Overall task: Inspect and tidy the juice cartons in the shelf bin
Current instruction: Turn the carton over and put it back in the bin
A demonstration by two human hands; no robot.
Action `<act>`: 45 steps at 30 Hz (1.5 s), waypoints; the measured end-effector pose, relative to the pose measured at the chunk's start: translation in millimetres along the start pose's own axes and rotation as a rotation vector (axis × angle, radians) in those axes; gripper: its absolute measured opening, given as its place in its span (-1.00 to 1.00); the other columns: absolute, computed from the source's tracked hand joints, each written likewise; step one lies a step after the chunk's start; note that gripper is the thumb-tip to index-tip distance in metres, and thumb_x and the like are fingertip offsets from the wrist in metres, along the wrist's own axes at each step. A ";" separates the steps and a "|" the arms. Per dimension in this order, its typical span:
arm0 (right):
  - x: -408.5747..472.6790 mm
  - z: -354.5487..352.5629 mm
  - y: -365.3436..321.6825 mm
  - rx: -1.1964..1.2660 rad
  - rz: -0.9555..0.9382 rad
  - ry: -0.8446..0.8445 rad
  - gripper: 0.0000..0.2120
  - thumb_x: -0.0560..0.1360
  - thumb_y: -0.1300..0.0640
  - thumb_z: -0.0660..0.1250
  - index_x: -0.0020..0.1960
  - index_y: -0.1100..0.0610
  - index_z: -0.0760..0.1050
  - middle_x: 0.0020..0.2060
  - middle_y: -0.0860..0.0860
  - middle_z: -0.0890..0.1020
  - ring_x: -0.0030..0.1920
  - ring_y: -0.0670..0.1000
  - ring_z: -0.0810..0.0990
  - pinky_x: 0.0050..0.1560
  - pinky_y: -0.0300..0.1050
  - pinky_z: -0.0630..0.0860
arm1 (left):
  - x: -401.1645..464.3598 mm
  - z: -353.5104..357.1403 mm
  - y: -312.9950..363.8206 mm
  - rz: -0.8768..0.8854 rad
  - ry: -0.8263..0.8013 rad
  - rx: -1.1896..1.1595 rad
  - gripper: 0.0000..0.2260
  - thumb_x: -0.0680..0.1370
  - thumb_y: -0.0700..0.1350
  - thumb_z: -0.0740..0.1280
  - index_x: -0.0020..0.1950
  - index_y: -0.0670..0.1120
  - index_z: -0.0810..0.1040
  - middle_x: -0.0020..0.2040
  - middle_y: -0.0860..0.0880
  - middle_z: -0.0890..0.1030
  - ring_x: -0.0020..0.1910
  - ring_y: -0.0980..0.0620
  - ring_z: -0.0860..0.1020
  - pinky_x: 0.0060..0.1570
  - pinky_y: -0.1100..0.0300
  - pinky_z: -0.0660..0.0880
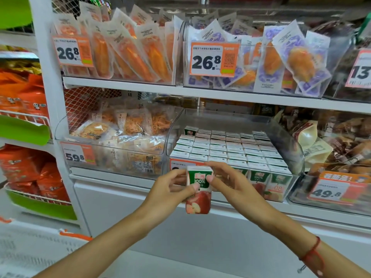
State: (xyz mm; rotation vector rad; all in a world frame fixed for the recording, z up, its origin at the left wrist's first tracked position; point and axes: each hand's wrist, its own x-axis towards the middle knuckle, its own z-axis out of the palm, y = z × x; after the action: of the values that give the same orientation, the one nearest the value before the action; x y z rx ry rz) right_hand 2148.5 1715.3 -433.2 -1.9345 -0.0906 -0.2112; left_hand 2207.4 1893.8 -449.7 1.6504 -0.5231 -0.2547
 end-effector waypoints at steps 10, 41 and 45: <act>-3.1 -0.3 -3.2 0.128 0.242 -0.194 -0.69 0.49 -0.07 0.35 0.18 0.01 0.61 0.01 -0.03 0.72 0.04 -0.01 0.68 0.16 -0.15 0.58 | -1.9 -5.2 6.1 -0.235 0.045 -0.289 -0.76 0.57 0.07 0.33 0.12 -0.02 0.65 -0.04 -0.01 0.73 -0.03 0.07 0.69 -0.19 0.36 0.59; -2.4 11.9 -11.3 0.110 0.201 -0.063 -0.69 0.36 -0.04 0.50 0.08 -0.04 0.58 -0.10 -0.12 0.72 -0.07 -0.15 0.68 -0.07 -0.38 0.55 | -0.1 -3.3 9.7 -0.065 0.042 -0.230 -0.66 0.51 0.13 0.28 0.20 0.01 0.61 -0.02 0.07 0.73 0.02 0.17 0.67 0.18 0.18 0.54; -3.7 16.6 -5.2 -0.252 0.052 0.211 -0.53 0.25 -0.12 0.59 0.08 -0.08 0.53 -0.17 -0.16 0.66 -0.16 -0.22 0.61 -0.14 -0.37 0.51 | -1.3 0.6 9.2 0.020 0.104 -0.145 -0.88 0.55 0.01 0.35 -0.04 0.06 0.68 -0.12 0.09 0.73 -0.07 0.13 0.68 0.01 0.14 0.59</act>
State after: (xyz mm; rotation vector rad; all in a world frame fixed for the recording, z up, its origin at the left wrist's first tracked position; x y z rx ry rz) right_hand 2145.7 1732.8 -435.0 -2.1495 0.1325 -0.4065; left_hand 2204.3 1893.2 -441.0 1.5080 -0.4318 -0.1864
